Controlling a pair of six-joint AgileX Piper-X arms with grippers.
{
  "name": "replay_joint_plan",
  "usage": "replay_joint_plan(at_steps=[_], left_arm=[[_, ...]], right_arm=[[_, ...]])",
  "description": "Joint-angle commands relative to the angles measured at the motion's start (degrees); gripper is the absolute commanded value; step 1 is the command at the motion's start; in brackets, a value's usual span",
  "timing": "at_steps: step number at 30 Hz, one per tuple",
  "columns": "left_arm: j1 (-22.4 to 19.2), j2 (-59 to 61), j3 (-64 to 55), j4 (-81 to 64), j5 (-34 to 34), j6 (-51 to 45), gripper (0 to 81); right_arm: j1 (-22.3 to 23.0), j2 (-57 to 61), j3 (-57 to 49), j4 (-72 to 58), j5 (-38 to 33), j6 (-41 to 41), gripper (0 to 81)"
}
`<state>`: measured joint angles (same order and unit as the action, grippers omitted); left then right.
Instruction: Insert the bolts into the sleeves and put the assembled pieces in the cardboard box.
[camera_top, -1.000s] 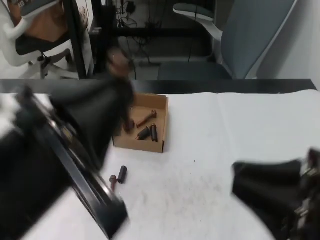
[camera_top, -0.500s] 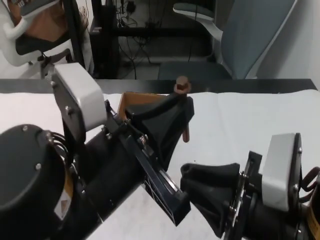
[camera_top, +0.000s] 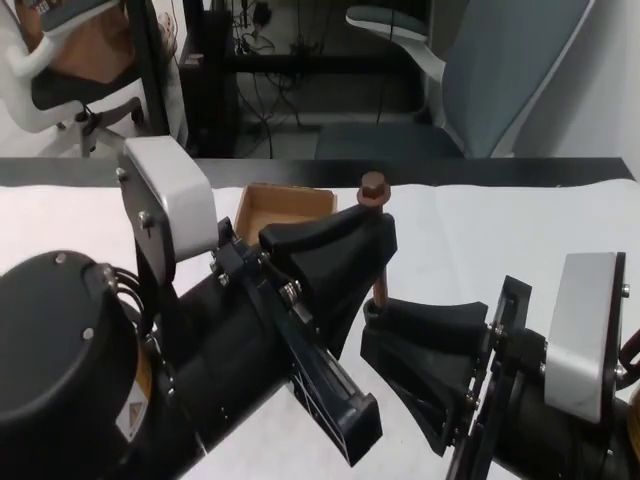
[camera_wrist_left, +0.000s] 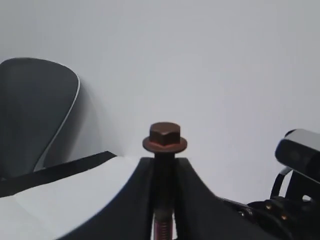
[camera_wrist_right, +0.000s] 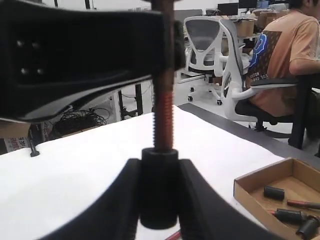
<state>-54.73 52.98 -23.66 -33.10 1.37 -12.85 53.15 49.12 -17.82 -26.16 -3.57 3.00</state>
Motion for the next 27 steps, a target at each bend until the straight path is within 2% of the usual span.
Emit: replay_joint_plan(at_steps=[1, 5, 14, 15, 17, 20, 21, 27], left_arm=[[-0.20, -0.19, -0.06, 1.25, 0.48, -0.46, 1.7], [-0.20, -0.19, -0.06, 2.95, 2.96, -0.46, 1.7], [-0.20, -0.19, -0.06, 6.63, 3.50, -1.16, 2.2], [-0.20, -0.19, -0.06, 7.54, 4.46, -1.28, 8.7], [-0.20, -0.19, -0.06, 9.10, 6.11, -1.29, 26.7], [-0.20, -0.19, -0.06, 12.41, 7.17, -1.29, 66.4], [-0.20, -0.19, -0.06, 12.88, 7.76, -1.29, 70.0], [0.82, -3.18, -0.06, 11.62, 8.56, -3.50, 70.0]], right_arm=[[0.15, 0.04, -0.49, -1.64, 0.26, -0.58, 0.6], [0.15, 0.04, -0.49, -3.36, 2.01, -0.58, 0.6], [-0.04, 0.04, -1.60, -3.39, 3.96, -2.19, 0.6], [-0.04, 0.04, -1.75, -3.39, 4.34, -2.19, 0.6], [-0.04, 0.04, -2.19, -3.39, 5.07, -2.19, 0.6], [-0.14, 0.04, -2.60, -3.27, 6.32, -2.19, 0.6], [-0.22, 0.04, -2.72, -3.27, 6.60, -2.19, 0.6], [-1.62, 0.04, -3.56, -1.24, 10.10, -2.19, 0.6]])
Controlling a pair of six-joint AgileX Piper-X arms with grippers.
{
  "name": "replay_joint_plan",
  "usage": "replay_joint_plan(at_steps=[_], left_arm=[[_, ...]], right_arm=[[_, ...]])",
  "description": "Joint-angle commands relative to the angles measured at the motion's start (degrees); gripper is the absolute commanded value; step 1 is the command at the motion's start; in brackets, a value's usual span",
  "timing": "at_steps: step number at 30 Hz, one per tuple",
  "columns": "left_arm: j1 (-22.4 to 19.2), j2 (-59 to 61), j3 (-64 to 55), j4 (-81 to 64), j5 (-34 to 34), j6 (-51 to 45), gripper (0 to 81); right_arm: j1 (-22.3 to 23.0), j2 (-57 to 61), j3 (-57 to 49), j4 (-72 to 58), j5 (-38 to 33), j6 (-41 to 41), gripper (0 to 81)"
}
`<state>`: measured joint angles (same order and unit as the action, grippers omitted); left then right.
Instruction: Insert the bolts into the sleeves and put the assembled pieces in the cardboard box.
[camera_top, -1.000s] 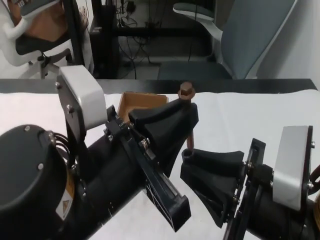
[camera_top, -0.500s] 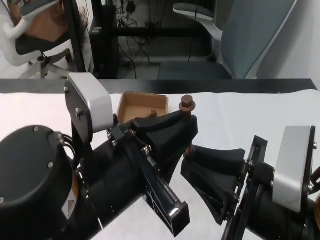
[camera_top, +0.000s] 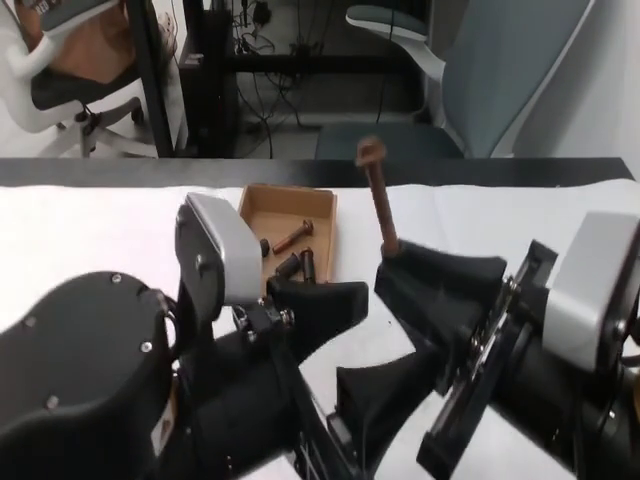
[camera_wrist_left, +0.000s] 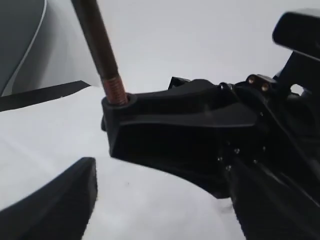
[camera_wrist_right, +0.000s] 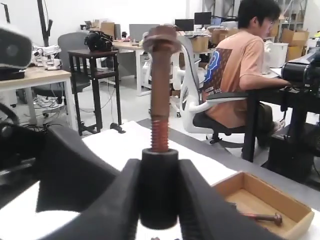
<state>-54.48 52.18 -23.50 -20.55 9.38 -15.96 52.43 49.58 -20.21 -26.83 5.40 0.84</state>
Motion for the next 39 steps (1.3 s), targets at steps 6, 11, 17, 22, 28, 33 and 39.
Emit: replay_joint_plan(at_steps=[6, 11, 17, 22, 28, 33, 39], left_arm=[[3.14, -10.48, -0.22, 8.73, 0.25, 9.17, 70.0], [6.17, -17.40, -0.22, 11.90, -4.66, 11.91, 70.0], [9.64, -24.10, -0.22, 28.90, -6.92, 9.80, 70.0], [10.93, -24.85, -0.22, 41.98, -17.25, 8.24, 70.0], [14.52, -13.34, -0.17, 44.34, -16.69, 9.14, 70.0], [18.94, 1.08, -0.36, 37.21, -10.19, 9.71, 70.0], [23.16, 10.90, -0.40, 32.74, -3.68, 8.25, 70.0]], right_arm=[[-2.83, -0.14, -3.42, 0.08, -3.31, -4.07, 0.6], [-2.83, 2.60, -5.00, -0.04, -4.64, -4.99, 0.6], [-4.11, 11.38, -8.68, 2.70, -2.25, 4.36, 0.6], [-7.12, 24.21, -20.93, 10.68, -3.91, 3.88, 0.6], [-11.55, 42.39, -42.73, 27.78, -4.45, 3.88, 0.6], [-14.48, 55.07, -57.88, 35.82, -6.06, 3.88, 0.6], [-17.25, 65.81, -71.30, 44.33, -10.68, 4.59, 7.0]])
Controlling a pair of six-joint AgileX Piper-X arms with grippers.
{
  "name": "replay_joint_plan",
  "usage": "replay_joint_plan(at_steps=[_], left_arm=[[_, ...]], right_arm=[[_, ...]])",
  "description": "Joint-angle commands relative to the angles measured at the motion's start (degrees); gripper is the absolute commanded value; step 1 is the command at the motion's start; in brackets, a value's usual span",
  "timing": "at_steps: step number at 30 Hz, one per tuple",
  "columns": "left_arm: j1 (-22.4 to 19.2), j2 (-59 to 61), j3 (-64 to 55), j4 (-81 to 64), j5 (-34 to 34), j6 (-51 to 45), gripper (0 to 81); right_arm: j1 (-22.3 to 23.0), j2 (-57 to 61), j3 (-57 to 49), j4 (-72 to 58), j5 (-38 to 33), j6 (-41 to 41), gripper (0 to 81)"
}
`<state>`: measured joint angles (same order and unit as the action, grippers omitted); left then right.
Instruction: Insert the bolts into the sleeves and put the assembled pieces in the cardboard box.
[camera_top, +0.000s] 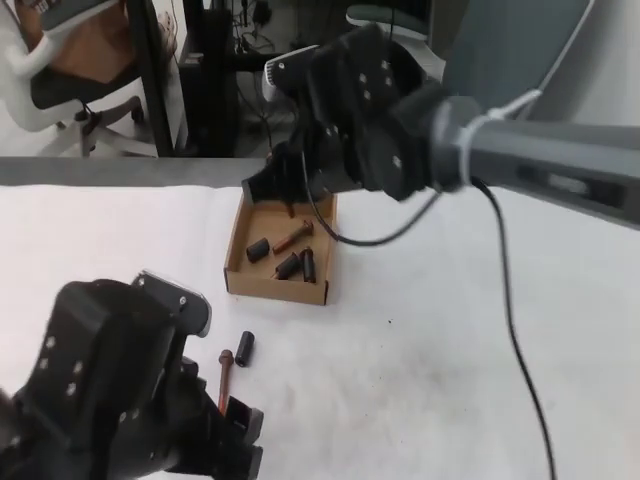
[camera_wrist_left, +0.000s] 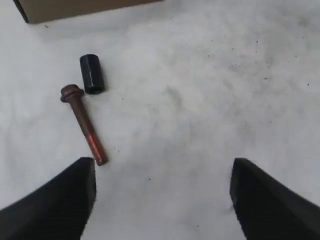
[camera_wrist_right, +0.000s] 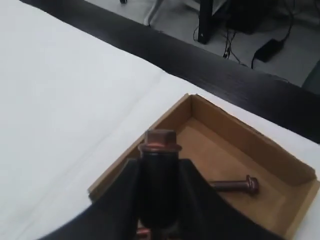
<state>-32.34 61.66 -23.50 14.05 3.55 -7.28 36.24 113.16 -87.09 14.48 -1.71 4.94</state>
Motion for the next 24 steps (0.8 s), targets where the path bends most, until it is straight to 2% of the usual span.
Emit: replay_joint_plan(at_steps=[1, 2, 5, 6, 13, 21, 24], left_arm=[[1.35, 1.81, -0.40, -2.98, 1.96, -0.29, 70.0], [1.81, 2.01, -0.40, -4.29, 1.86, 0.41, 70.0], [3.36, 2.42, -0.70, -10.46, 1.73, 1.17, 70.0], [4.23, 2.98, -1.51, -10.18, 2.16, 1.18, 70.0], [9.16, 13.37, -10.40, -3.51, 5.20, 6.71, 70.0], [8.86, 26.75, -23.61, 7.21, 5.63, 8.84, 70.0], [8.85, 30.38, -27.21, 14.28, 3.17, 8.66, 70.0]], right_arm=[[-1.37, 3.42, -6.29, 4.70, -4.52, 1.16, 13.2], [-1.77, 4.68, -7.96, 7.23, -5.09, 1.57, 23.7], [-2.33, 5.95, -10.24, 13.63, -3.51, 3.43, 66.8], [-2.47, 5.71, -10.22, 14.49, -3.23, 4.04, 70.0], [-2.69, 1.37, -10.22, 14.86, -3.34, 5.48, 70.0], [-2.55, -6.07, -10.22, 14.86, -3.67, 6.66, 70.0], [-2.55, -8.71, -10.22, 14.86, -3.67, 5.93, 70.0]])
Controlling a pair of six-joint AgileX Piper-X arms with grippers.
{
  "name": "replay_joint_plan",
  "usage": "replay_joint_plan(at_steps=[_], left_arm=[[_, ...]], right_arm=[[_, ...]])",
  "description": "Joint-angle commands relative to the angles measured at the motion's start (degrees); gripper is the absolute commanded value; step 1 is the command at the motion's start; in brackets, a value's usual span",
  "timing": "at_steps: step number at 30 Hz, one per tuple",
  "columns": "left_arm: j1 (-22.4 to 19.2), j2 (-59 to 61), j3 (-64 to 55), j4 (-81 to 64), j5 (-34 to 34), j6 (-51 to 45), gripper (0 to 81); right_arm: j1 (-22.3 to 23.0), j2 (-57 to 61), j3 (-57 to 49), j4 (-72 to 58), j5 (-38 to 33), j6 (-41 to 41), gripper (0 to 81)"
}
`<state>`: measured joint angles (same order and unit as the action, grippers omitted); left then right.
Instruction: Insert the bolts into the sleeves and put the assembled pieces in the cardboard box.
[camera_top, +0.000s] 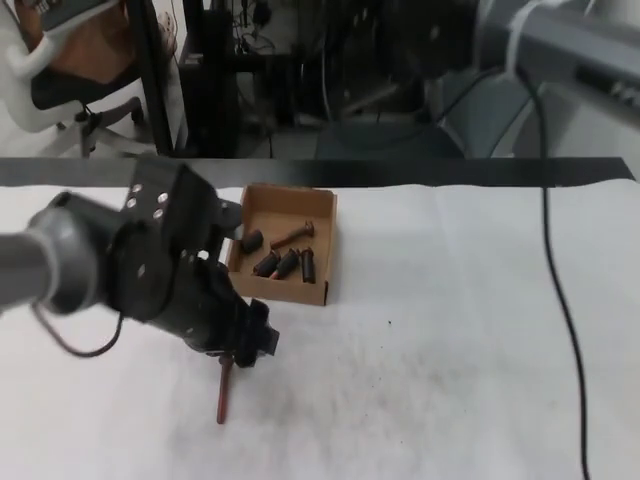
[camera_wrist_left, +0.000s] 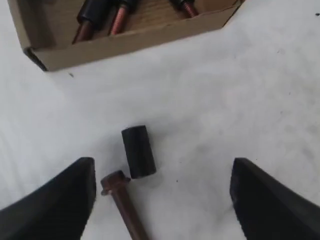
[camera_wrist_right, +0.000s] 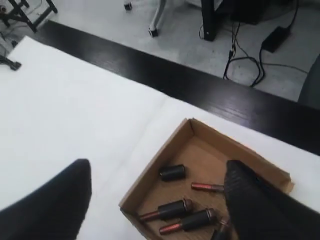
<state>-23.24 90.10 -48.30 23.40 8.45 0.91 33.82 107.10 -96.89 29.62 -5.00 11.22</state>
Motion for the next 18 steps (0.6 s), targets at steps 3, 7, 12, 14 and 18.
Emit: replay_joint_plan(at_steps=[3, 7, 12, 14, 18], left_arm=[[-0.25, 3.74, -2.96, 4.72, -1.87, 0.46, 68.5], [-0.25, 5.32, -2.96, 2.18, -1.87, 0.58, 63.8], [-0.25, 8.06, -2.96, -0.19, -1.72, 0.45, 55.3], [-0.25, 9.15, -3.19, -0.49, -1.40, 0.45, 55.3], [-0.25, 11.32, -4.56, -0.05, -1.40, 0.45, 55.3]], right_arm=[[-0.26, -4.63, -0.42, -0.34, -0.03, -1.16, 70.0], [-0.08, -6.81, -0.32, 0.22, -0.52, -0.98, 70.0], [0.78, -9.11, -0.32, 3.34, -0.63, -0.95, 70.0], [1.27, -9.66, -0.32, 4.38, -0.75, -0.95, 70.0], [1.97, -9.96, -0.32, 5.76, -0.93, -0.95, 70.0]])
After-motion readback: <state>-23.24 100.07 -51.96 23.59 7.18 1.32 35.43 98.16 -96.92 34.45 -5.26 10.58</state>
